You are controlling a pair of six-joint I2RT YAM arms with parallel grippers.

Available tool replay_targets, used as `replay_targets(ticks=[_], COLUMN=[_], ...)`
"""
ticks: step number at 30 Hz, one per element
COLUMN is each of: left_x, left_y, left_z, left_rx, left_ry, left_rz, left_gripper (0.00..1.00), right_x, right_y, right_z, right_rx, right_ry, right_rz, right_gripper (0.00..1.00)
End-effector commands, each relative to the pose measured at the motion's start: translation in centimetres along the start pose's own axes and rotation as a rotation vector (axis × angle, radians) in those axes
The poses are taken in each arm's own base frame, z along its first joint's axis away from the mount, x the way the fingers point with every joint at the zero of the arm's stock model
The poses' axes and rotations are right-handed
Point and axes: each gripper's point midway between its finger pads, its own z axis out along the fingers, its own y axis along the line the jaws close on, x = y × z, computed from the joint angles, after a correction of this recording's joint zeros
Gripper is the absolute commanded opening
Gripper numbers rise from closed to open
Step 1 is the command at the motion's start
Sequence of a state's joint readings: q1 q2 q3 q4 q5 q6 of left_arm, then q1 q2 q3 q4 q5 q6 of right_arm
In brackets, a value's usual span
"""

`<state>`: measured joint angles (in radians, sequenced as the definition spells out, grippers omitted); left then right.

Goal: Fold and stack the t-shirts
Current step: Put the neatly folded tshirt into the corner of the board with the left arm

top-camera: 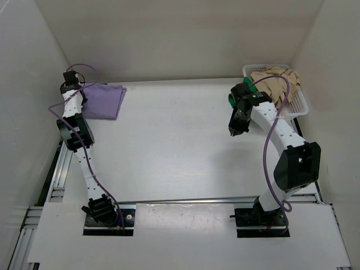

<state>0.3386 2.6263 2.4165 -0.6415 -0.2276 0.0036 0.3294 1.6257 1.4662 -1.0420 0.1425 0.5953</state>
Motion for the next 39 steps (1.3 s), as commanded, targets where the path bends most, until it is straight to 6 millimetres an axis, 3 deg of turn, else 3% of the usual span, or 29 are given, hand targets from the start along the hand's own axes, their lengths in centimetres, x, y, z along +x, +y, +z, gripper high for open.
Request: replay_targets(ticks=[1,4,5,6,10,13,14,16,19,21,25,30,32,33,35,37,39], left_x=[-3.1,-4.6,-4.9,-6.3,-9.6,-9.8,-8.5,-7.0,-4.5,-3.5,-0.7,2.7,2.6,3.6,3.0,3.9,2.4], left_y=[1.4,2.7,3.1,3.6,3.1,1.9,0.0,-1.7,-4.4,-4.8,-5.4,-6.4,-6.6,-7.0,-7.5,-8.6,-8.7], left_z=[-2.3,-3.9,-4.4,-6.3,-10.8,-12.4,-12.2,-11.7,-10.9,-9.8,-8.1,-5.3,-4.5,-3.5,-2.8,-1.5,-1.0], left_rx=[-0.03,-0.086,-0.099,-0.132,-0.153,-0.098,-0.06,0.002,0.078,0.088,0.098,0.091,0.09,0.068,0.046,0.028,0.02], left_ry=[-0.076,-0.111,-0.117,-0.148,-0.232,-0.24,-0.21,-0.176,-0.12,-0.095,-0.028,0.046,0.044,0.061,0.042,0.049,0.011], left_rz=[-0.027,-0.039,-0.041,-0.047,-0.054,-0.042,-0.013,0.009,0.047,0.054,0.072,0.099,0.099,0.113,0.117,0.136,0.123], left_gripper=[0.49,0.87,0.9,0.92,0.99,0.99,0.98,0.94,0.78,0.7,0.64,0.64,0.68,0.71,0.72,0.75,0.77], right_x=[-0.9,-0.9,-0.7,-0.5,0.1,0.3,0.3,0.3,0.2,0.5,0.9,1.1,1.2,1.3,1.0,0.6,0.3], right_y=[-0.2,-0.2,0.1,-0.1,0.4,0.6,0.6,0.6,0.6,0.5,0.2,0.1,0.0,0.0,0.0,0.1,0.0], right_z=[-1.0,-1.0,-1.0,-0.8,-0.2,-0.3,-0.3,-0.3,-0.5,-0.6,-0.5,-0.3,0.1,0.3,0.5,0.5,0.5], right_rx=[0.014,0.014,0.011,0.016,-0.005,-0.008,-0.008,-0.008,-0.013,-0.012,-0.007,-0.002,0.004,0.009,0.018,0.024,0.039], right_ry=[-0.03,-0.03,-0.029,-0.021,-0.015,-0.014,-0.014,-0.014,-0.022,-0.02,-0.013,-0.005,0.004,0.011,0.007,-0.003,-0.006], right_rz=[-0.002,-0.002,-0.011,-0.012,-0.02,-0.029,-0.029,-0.029,-0.028,-0.019,-0.02,-0.02,-0.021,-0.022,-0.022,-0.022,-0.023], right_gripper=[0.12,0.12,0.12,0.12,0.12,0.12,0.12,0.12,0.12,0.12,0.13,0.13,0.13,0.13,0.13,0.13,0.13])
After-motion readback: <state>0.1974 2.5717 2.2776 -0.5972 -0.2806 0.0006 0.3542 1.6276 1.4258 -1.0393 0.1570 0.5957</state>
